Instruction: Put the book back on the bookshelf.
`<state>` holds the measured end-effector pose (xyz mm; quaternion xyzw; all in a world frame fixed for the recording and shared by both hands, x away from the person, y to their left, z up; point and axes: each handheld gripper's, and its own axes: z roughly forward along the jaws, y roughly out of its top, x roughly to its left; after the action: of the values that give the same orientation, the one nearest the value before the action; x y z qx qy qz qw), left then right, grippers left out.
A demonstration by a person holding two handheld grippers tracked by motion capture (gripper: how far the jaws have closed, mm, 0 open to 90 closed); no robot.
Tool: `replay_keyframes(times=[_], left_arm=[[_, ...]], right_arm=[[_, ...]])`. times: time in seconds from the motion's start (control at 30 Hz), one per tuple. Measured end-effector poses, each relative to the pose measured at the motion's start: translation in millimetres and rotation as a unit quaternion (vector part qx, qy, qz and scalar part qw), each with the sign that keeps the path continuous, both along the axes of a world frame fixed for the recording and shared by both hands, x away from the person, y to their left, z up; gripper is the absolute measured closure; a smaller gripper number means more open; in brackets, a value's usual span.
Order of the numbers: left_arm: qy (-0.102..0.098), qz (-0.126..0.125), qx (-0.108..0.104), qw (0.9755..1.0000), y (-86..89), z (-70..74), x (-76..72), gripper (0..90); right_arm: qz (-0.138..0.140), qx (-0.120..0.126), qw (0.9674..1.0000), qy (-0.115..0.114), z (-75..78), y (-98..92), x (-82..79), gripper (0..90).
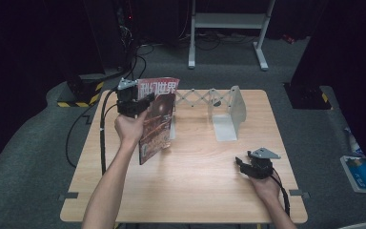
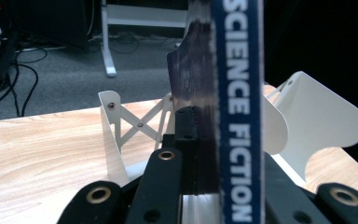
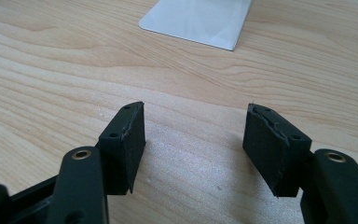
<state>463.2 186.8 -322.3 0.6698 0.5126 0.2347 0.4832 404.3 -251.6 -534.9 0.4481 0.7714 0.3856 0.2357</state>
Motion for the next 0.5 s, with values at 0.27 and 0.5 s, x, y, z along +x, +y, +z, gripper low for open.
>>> replay_keyframes(times=[0.27, 0.5], left_arm=[[-0.011, 0.011, -0.009, 0.9998, 1.3, -6.4, 8.0, 83.8], [-0.018, 0.02, -0.014, 0.9995, -1.8, -12.1, 14.9, 83.9]], right_arm=[[0.0, 0.0, 1.0, -0.001, -0.1, 0.0, 0.2, 38.5], [-0.001, 0.0, 1.0, -0.001, -0.1, 0.1, 0.3, 38.4]])
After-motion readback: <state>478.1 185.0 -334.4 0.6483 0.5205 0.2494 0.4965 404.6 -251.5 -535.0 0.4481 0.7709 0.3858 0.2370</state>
